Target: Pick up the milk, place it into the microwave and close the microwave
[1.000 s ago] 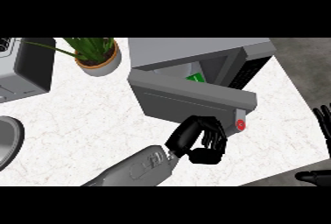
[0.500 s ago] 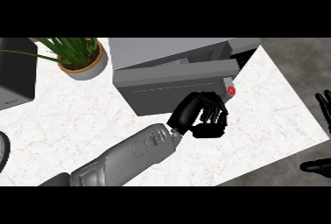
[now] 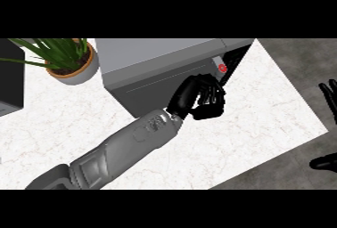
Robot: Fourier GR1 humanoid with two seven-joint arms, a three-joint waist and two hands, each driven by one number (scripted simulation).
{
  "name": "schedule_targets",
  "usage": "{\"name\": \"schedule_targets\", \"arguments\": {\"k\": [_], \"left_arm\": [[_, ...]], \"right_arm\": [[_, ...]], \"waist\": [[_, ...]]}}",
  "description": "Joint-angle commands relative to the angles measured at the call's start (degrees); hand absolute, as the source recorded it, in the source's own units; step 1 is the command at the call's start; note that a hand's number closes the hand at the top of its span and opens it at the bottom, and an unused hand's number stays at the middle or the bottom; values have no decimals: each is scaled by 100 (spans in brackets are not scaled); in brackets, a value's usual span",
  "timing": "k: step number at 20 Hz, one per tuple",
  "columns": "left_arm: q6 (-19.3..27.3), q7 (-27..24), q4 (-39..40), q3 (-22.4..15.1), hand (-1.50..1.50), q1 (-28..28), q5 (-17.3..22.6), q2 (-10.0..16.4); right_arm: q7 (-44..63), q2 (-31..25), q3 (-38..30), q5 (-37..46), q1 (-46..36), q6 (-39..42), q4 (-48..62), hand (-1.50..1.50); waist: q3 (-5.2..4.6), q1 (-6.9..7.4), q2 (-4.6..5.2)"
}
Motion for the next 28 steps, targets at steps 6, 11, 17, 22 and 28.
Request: {"name": "schedule_targets", "arguments": {"k": [6, 11, 17, 22, 28], "left_arm": [[132, -94, 64, 18, 150, -519, 250, -217], [303, -130, 46, 21, 150, -573, 380, -215], [342, -161, 50, -82, 150, -549, 508, -216], [404, -163, 210, -76, 150, -649, 606, -217], [538, -199, 286, -39, 150, -716, 729, -215]], "right_arm": [[160, -172, 227, -317, -301, 703, -191, -150], [394, -271, 449, -298, -423, 865, -337, -150], [449, -534, 899, -150, -767, 1448, -1060, 150], [631, -528, 1164, -164, -768, 1487, -1479, 150], [829, -569, 1306, -295, -777, 1473, -1879, 150]], "waist": [[20, -241, 23], [21, -238, 33], [17, -246, -27], [26, -407, -16], [28, -521, -35]]}}
